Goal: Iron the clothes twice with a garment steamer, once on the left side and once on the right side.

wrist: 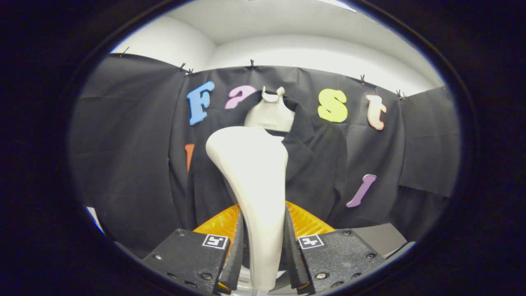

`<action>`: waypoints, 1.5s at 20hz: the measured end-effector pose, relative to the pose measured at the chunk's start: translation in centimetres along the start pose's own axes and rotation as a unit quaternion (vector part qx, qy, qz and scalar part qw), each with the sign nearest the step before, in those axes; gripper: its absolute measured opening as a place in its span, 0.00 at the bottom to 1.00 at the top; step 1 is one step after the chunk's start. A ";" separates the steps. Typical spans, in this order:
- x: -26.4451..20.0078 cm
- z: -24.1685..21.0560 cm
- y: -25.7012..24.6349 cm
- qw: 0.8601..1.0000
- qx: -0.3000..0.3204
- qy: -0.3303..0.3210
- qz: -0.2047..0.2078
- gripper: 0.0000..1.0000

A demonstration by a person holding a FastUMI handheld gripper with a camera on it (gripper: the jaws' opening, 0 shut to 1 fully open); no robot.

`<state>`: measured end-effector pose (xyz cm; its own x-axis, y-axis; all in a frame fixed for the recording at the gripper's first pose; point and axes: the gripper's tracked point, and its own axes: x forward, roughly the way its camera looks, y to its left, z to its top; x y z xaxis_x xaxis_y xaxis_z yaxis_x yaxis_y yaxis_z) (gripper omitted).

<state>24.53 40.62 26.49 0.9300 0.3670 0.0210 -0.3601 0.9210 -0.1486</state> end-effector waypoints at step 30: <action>9.8 -4.8 6.9 0.994 -0.077 0.073 -0.041 0.49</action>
<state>31.51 49.94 20.89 0.9605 0.2590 -0.1023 -0.2781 0.9117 -0.3026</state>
